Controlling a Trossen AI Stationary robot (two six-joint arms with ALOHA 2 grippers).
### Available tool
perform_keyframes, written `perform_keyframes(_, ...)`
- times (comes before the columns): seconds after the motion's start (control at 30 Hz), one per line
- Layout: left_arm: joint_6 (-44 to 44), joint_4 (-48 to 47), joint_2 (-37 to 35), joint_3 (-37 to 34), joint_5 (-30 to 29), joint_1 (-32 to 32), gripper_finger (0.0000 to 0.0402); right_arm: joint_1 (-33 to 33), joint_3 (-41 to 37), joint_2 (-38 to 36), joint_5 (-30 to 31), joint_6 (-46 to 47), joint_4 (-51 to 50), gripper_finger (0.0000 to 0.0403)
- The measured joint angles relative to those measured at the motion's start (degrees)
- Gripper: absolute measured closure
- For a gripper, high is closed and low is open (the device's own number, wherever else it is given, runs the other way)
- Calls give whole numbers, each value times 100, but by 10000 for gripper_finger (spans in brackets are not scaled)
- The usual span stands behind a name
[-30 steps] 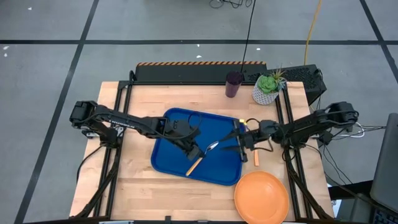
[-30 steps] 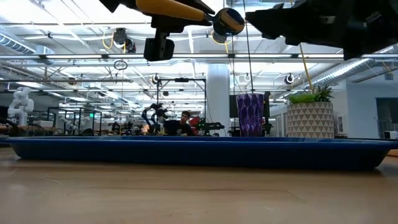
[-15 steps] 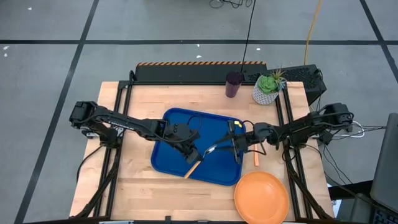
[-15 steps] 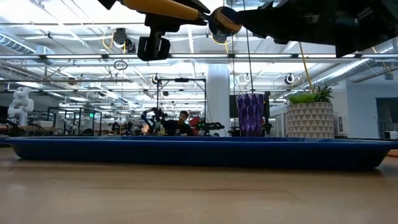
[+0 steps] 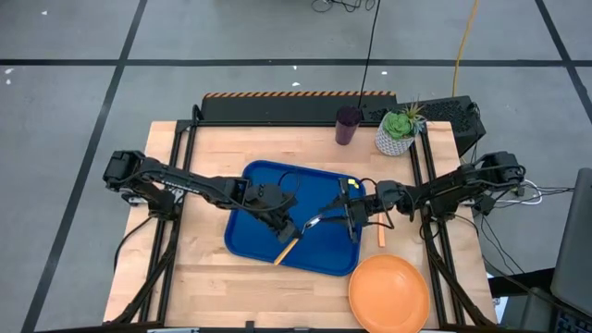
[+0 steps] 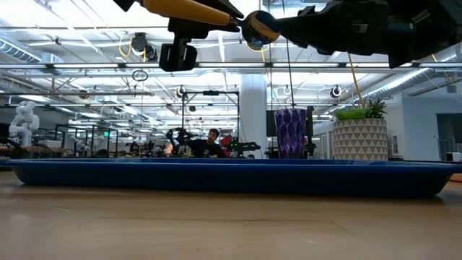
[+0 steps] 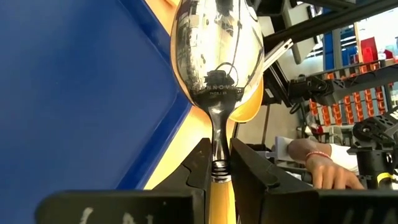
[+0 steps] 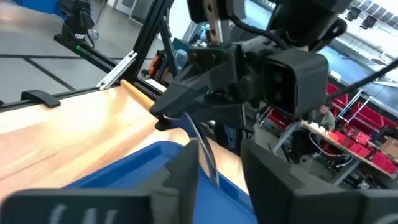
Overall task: Pick and place plate/cup/fork/spoon on tray
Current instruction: Put the yellow spoon on the left of the blue serving tray
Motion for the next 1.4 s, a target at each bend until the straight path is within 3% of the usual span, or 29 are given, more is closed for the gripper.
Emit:
perform_keyframes(0.17,0,2,0,0,-2,-2,360,-9,0,0,12,103,-1,253)
perform_keyframes(0.43,-11,51,0,0,-2,-2,360,-11,0,0,10,111,-38,274)
perform_keyframes(0.5,-9,67,0,0,-5,-2,360,-38,0,0,0,111,-89,296)
perform_keyframes(0.63,-9,106,0,0,-51,-2,360,-117,-2,0,145,5,-410,387)
perform_keyframes(0.73,-1,157,0,0,-56,3,360,-186,-2,-2,141,38,-416,399)
perform_keyframes(1.4,24,142,0,0,-94,20,359,-219,105,0,138,247,-465,403)
